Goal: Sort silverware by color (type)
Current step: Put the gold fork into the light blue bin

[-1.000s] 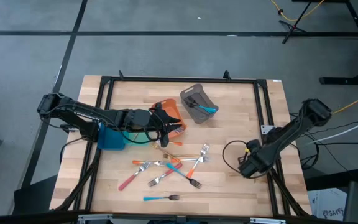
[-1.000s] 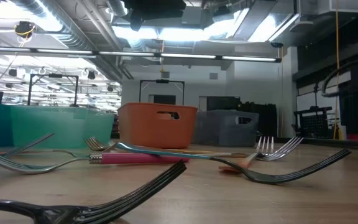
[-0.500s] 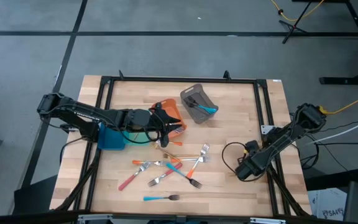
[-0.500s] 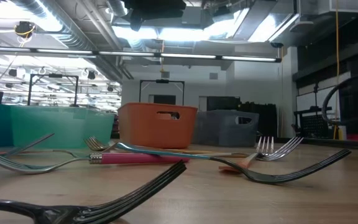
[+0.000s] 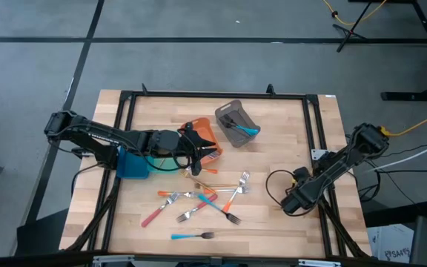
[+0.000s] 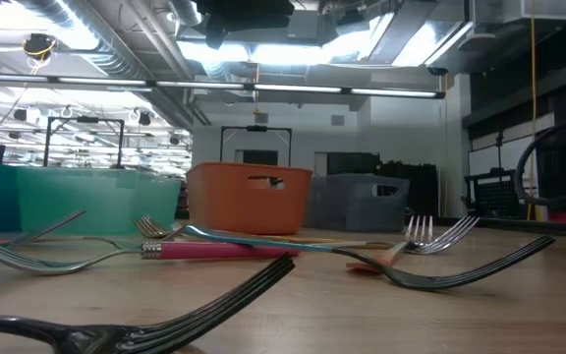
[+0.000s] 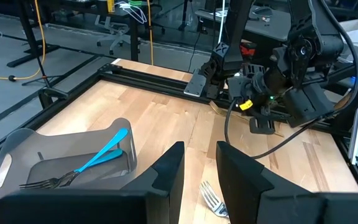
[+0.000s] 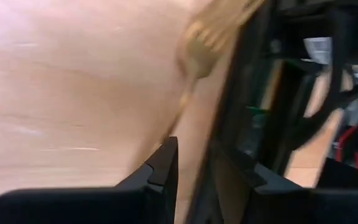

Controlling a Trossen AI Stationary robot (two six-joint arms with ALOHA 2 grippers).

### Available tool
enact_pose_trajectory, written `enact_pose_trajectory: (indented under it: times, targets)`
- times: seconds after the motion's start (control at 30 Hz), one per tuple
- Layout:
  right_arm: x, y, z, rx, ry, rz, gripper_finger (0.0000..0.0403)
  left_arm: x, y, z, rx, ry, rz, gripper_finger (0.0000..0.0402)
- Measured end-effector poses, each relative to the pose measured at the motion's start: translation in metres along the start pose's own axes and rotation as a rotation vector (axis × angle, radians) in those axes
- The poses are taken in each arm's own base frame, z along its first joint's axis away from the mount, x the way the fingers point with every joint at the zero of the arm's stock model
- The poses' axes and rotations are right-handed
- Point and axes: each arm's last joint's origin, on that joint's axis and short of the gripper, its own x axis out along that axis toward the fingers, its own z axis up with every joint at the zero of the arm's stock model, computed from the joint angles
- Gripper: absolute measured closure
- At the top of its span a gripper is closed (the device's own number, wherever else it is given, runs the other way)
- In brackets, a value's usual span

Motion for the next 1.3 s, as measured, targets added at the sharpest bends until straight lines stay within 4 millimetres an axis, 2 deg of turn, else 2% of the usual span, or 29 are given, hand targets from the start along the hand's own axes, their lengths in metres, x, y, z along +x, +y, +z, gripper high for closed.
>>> enact_pose_trajectory:
  times: [0.27,0.47,0.8,1.3]
  targets:
    - [0.009,0.009,-0.002,-0.007,-0.001,-0.058,0.0318,0.000,0.000,0.000,0.000,0.000,0.000,0.0314]
    - [0.008,0.011,-0.003,-0.009,-0.006,-0.053,0.0318,0.000,0.000,0.000,0.000,0.000,0.000,0.0314]
    - [-0.012,0.029,-0.009,-0.051,-0.097,0.152,0.0318,0.000,0.000,0.000,0.000,0.000,-0.003,0.0314]
    - [-0.020,0.016,-0.005,-0.037,-0.131,0.012,0.0318,0.000,0.000,0.000,0.000,0.001,-0.005,0.0314]
